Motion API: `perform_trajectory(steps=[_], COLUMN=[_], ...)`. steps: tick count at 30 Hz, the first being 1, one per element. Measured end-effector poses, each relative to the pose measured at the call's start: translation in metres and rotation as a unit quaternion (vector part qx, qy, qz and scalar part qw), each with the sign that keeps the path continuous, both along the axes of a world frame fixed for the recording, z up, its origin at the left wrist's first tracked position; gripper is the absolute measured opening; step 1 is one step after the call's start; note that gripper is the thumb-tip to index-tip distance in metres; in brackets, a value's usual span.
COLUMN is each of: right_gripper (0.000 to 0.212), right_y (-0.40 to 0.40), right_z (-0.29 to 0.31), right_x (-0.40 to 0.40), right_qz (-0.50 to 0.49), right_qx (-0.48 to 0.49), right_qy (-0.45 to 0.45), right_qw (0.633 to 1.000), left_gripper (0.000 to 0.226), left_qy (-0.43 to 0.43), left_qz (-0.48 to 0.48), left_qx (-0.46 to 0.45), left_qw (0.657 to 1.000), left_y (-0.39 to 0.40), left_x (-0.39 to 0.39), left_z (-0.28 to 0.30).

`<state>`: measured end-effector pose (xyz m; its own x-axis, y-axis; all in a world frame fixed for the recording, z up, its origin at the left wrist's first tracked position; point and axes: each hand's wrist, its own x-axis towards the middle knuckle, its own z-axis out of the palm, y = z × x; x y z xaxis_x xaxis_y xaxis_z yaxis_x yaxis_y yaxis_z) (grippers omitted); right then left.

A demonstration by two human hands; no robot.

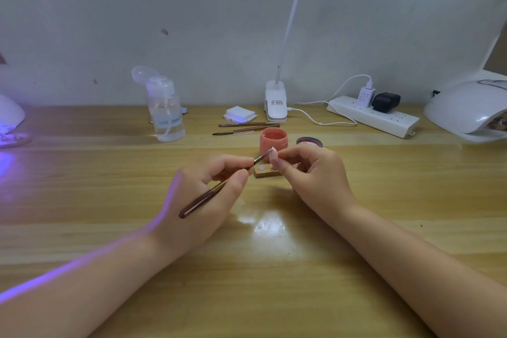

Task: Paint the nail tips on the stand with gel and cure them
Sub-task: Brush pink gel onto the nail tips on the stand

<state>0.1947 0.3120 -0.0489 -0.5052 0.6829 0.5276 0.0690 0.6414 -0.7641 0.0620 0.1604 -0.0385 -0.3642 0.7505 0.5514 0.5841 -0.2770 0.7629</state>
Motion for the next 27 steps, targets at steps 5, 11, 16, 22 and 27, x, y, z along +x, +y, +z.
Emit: perform_trajectory(steps=[5, 11, 16, 22, 27], right_gripper=[0.012, 0.008, 0.004, 0.005, 0.008], right_y=[0.0007, -0.0003, 0.0003, 0.0005, -0.0009], right_z=[-0.0003, -0.0012, -0.001, -0.0012, -0.001], right_x=[-0.0003, 0.0012, 0.0019, 0.0004, 0.0008], right_qz=[-0.009, -0.043, -0.056, -0.049, -0.028], right_qx=[-0.003, 0.035, 0.049, 0.032, 0.024], right_qy=[-0.001, -0.019, -0.03, -0.016, -0.014], right_qw=[1.0, 0.998, 0.997, 0.998, 0.999], left_gripper=[0.017, 0.016, 0.019, 0.019, 0.017], left_qy=[-0.008, 0.002, 0.059, 0.011, -0.015], left_qz=[-0.016, 0.016, 0.008, -0.007, 0.002], left_qx=[0.02, 0.011, 0.01, 0.023, 0.013], left_qw=[1.0, 1.0, 0.998, 1.0, 1.0], left_y=[-0.0038, -0.0011, -0.0002, -0.0043, -0.0009], left_x=[-0.0011, 0.0023, 0.0023, 0.0018, 0.0016], left_z=[-0.0001, 0.0015, 0.0017, 0.0011, 0.0016])
